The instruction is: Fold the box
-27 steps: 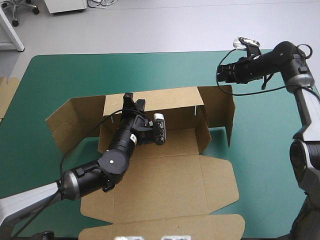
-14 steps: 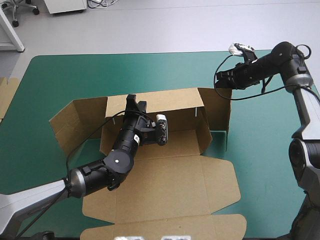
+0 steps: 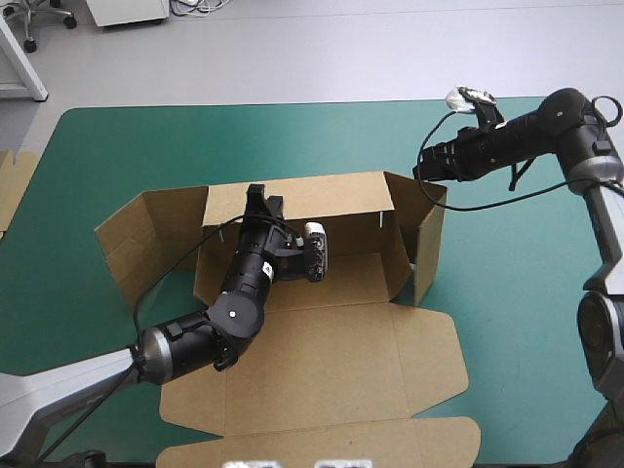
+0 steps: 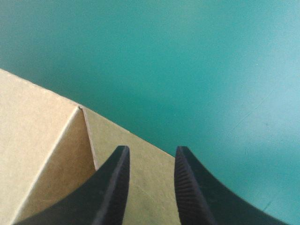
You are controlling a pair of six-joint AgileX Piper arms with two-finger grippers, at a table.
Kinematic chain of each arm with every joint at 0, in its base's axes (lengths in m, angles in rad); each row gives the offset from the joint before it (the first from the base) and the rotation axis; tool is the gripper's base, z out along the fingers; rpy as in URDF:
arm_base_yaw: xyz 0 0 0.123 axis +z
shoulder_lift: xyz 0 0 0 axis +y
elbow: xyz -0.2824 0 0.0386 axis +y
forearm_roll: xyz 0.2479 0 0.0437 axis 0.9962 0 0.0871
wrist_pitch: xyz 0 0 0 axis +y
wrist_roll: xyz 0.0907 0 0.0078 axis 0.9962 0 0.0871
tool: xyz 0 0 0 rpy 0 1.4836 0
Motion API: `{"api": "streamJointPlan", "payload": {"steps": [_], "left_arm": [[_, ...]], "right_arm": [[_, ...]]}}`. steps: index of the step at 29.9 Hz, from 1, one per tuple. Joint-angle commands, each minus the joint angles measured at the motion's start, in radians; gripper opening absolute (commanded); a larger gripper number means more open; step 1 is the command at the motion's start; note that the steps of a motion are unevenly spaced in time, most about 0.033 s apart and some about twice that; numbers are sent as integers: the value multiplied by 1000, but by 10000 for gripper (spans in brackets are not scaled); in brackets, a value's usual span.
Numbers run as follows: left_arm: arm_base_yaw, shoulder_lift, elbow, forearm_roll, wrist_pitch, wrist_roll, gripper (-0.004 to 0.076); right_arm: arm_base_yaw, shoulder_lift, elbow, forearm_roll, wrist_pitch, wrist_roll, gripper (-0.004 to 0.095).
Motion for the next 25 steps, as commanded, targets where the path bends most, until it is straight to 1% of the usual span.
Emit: {"api": "streamJointPlan", "payload": {"steps": [1, 3, 7, 11, 13, 15, 17, 21, 25], "left_arm": [[2, -26, -29, 60, 58, -15, -10], [2, -26, -29, 60, 60, -15, -10], [2, -26, -29, 60, 62, -11, -10], [2, -26, -29, 60, 66, -11, -10], [2, -26, -29, 60, 67, -11, -10], [2, -26, -29, 60, 68, -11, -10], [2, -26, -29, 60, 70, -11, -10], [2, -26, -29, 60, 72, -11, -10], [2, -26, -29, 60, 73, -11, -10]], "right_arm": [[1, -73, 28, 56, -25, -36, 306], [1, -83, 52, 65, -31, -45, 306], [0, -102, 67, 65, -79, -53, 306], [1, -112, 113, 84, -28, -66, 306], [1, -135, 167, 100, -73, -106, 298], [1, -172, 225, 100, -136, -140, 270], [1, -212, 288, 112, -169, -178, 238], [1, -283, 418, 232, -209, -311, 235], [1, -323, 511, 281, -250, -423, 235]]}}
